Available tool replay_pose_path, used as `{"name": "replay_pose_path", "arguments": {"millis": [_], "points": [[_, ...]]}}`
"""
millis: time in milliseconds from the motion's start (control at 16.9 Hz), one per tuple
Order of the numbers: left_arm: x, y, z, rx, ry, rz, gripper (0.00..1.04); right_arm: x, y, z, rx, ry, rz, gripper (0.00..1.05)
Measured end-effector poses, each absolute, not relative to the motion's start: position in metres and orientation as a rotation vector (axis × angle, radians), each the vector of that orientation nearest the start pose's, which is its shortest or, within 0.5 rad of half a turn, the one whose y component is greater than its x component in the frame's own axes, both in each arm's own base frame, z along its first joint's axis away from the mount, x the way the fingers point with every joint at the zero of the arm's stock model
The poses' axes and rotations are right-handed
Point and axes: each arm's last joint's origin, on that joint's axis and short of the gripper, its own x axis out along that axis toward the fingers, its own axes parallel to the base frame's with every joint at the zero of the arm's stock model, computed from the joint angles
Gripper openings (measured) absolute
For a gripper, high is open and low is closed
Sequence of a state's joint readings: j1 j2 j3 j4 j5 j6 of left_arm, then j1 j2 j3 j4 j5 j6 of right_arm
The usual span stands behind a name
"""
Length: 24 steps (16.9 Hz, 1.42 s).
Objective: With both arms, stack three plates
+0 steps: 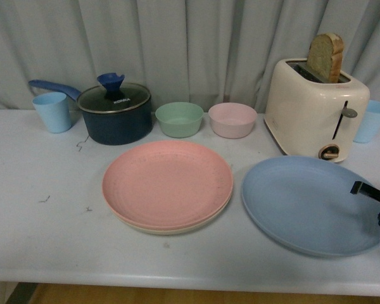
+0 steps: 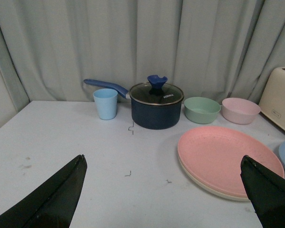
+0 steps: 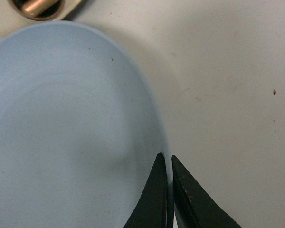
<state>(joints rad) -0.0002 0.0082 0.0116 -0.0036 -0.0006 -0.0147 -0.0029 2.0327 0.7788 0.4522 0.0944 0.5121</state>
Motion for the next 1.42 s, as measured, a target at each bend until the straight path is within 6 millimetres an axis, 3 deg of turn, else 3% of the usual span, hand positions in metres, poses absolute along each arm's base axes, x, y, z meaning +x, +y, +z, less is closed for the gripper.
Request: {"name": "replay_pose_path", "arguments": {"millis": [178, 296, 414, 533, 651, 888, 947, 1124, 1420], "points": [[0.098, 0.0, 0.167, -0.015, 0.0, 0.0, 0.98, 0.292, -0.009, 0.075, 0.537, 0.748, -0.156, 0.03], [0.098, 0.0, 0.167, -0.015, 0.0, 0.0, 0.98, 0.268, 0.0, 0.095, 0.576, 0.711, -0.068, 0.03], [0.098, 0.0, 0.167, -0.015, 0.0, 0.0, 0.98, 0.265, 0.013, 0.121, 0.584, 0.611, -0.001, 0.03], [0.098, 0.0, 0.167, -0.015, 0.0, 0.0, 0.98, 0.28, 0.042, 0.149, 0.607, 0.528, 0.028, 0.03], [0.098, 0.0, 0.166, -0.015, 0.0, 0.0, 0.98, 0.292, 0.066, 0.148, 0.596, 0.56, 0.003, 0.03], [0.098, 0.0, 0.167, -0.015, 0.0, 0.0, 0.98, 0.328, 0.143, 0.143, 0.579, 0.66, -0.034, 0.03], [0.098, 0.0, 0.166, -0.015, 0.0, 0.0, 0.98, 0.331, 0.154, 0.141, 0.587, 0.667, -0.042, 0.03], [0.098, 0.0, 0.166, -0.015, 0.0, 0.0, 0.98, 0.338, 0.173, 0.125, 0.584, 0.717, -0.062, 0.03], [0.098, 0.0, 0.166, -0.015, 0.0, 0.0, 0.98, 0.353, 0.182, 0.096, 0.603, 0.801, -0.111, 0.03]]}}
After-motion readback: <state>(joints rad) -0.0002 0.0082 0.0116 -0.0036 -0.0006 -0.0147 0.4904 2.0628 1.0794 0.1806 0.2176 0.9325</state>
